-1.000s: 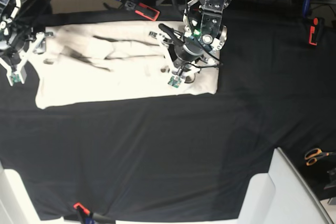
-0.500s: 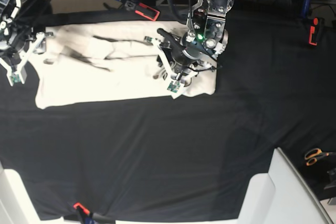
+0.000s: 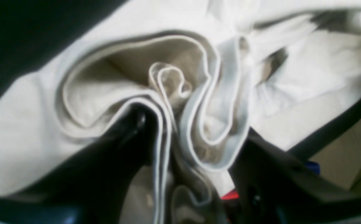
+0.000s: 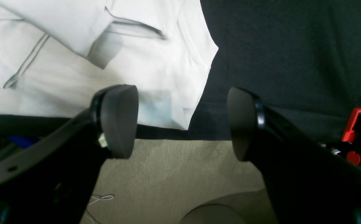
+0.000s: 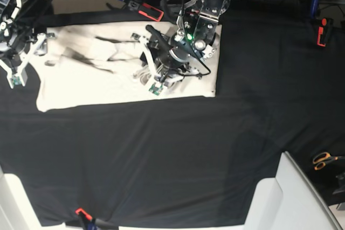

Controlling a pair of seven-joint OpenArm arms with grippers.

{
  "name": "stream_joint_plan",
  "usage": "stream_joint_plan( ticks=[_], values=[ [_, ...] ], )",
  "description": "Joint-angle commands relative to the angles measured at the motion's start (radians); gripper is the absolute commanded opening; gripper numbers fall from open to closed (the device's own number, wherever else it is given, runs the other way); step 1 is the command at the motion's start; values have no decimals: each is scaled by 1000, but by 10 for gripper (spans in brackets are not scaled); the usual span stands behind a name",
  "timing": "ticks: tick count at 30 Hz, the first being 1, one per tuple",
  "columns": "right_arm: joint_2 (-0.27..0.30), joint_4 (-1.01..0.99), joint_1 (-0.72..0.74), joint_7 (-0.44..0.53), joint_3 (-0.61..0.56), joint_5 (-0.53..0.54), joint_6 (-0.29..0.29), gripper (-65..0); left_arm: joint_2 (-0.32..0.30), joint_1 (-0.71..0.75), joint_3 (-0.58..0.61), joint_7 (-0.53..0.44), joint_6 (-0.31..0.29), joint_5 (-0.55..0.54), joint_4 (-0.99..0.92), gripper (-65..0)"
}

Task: Fold the T-shirt properly
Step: 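Fold the grasped shirt end over toward the right gripper with the left gripper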

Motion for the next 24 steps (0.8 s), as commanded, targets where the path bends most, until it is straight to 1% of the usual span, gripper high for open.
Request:
stream_joint_plan(
  ticks=[1,5,21,22,23,24],
  values=[
    [10,12,8,12,2,4,2,-224,10,-6,10,-14,-3,-9,17,-418],
    [10,12,8,12,2,4,2,-224,10,-6,25,-14,-3,-2,17,-418],
    [10,12,6,12,1,4,2,-224,11,-6,25,-14,-3,-10,17,-416],
    [10,12,6,12,1,4,2,-224,13,-11,25,-14,-3,-10,17,-413],
    [10,12,6,12,1,4,2,-224,13,-17,27,-14,-3,-10,17,-393],
    [10,12,6,12,1,4,2,-224,13,-17,27,-14,-3,-10,15,-359]
  ],
)
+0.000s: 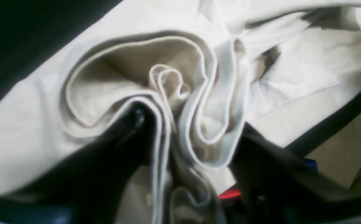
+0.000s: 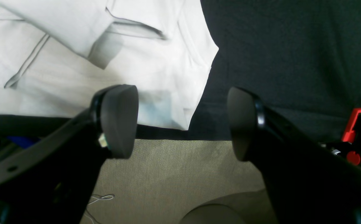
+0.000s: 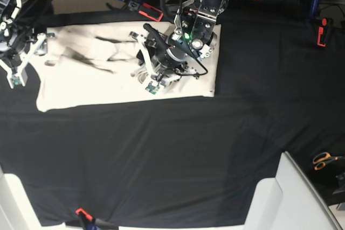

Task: Fold the T-shirt properly

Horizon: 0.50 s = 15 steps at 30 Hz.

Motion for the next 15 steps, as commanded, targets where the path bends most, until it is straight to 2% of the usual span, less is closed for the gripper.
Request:
stream_joint_plan(
  ticks=[1,3,5,15],
  values=[
    [10,12,7,12,1,4,2,-224,12,-12,6,-15,-3,-10,16,-314],
    [10,12,7,12,1,4,2,-224,11,-14,6,-15,-3,-10,16,-227],
    [10,12,7,12,1,4,2,-224,9,-15,6,-15,-3,-10,16,-183],
    [10,12,7,12,1,4,2,-224,14,-21,6,-17,-3,-11,17,-173]
  ],
)
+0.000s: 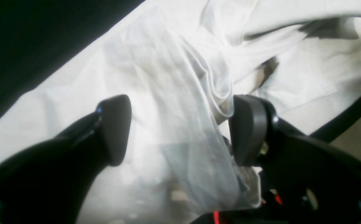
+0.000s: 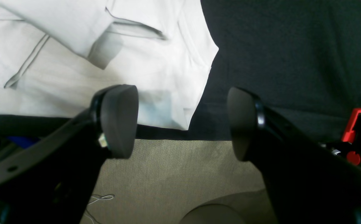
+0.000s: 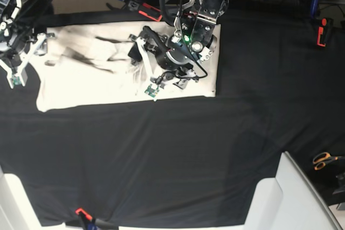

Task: Fold the T-shirt properly

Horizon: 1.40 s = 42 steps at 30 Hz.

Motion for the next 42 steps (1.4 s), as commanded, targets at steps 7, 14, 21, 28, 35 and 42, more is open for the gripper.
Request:
stream_joint_plan(
  ticks=[7,14,21,28,35,42],
  values=[
    [10,12,7,12,1,4,2,-224,7,-54,51,-15,-4,-171,17,-81],
    [11,12,7,12,1,4,2,-224,7,-78,53,-15,-4,-294,22,-63],
    [11,18,31,7,10,6,42,-216,-166,-66,14,-15,-3,-304,117,-377],
    [-1,-10,163,-206,275,208,43,-212,-306,104,-473,-15,-3,-307,154,-650],
    [125,-381,295,-342,410,422,43,-113,-401,242,-770,-22,-4,-307,155,-650],
    [260,-805,360,-331,415,609,43,-110,-404,285,-892,-23,-6,-306,152,-650]
  ],
)
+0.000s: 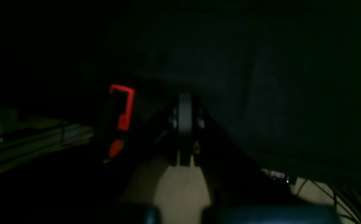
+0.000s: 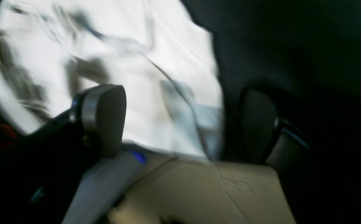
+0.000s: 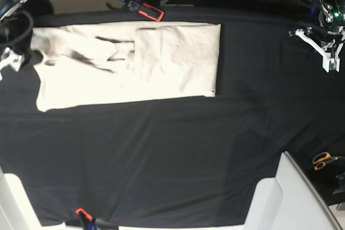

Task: Fold the T-shirt properly

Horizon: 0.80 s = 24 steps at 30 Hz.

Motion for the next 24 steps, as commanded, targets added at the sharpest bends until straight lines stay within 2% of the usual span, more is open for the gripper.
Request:
stream_joint_plan(
  ticks=[1,3,8,11,20,22,24],
  values=[
    [29,-21,12,-2,-2,40,3,-111,-11,0,-3,-15,-2,-8,16,-650],
    [29,-74,12,-2,-5,83,3,-113,-9,0,1,-15,-2,-9,19,-650],
    [21,-127,8,3,-147,155,3,-114,-5,-9,3,-15,-4,-11,19,-650],
    [-2,-129,6,6,-187,178,3,-114,-5,-9,3,-15,-4,-11,19,-650],
    [-7,-132,29,37,-190,174,3,-116,-5,-2,3,-17,-4,-11,19,-650],
    [-7,-132,34,43,-190,172,3,-140,-5,-2,3,-17,-4,-11,19,-650],
    [-7,-132,41,43,-190,172,3,-209,-5,-2,3,-17,-4,-11,19,-650]
  ],
)
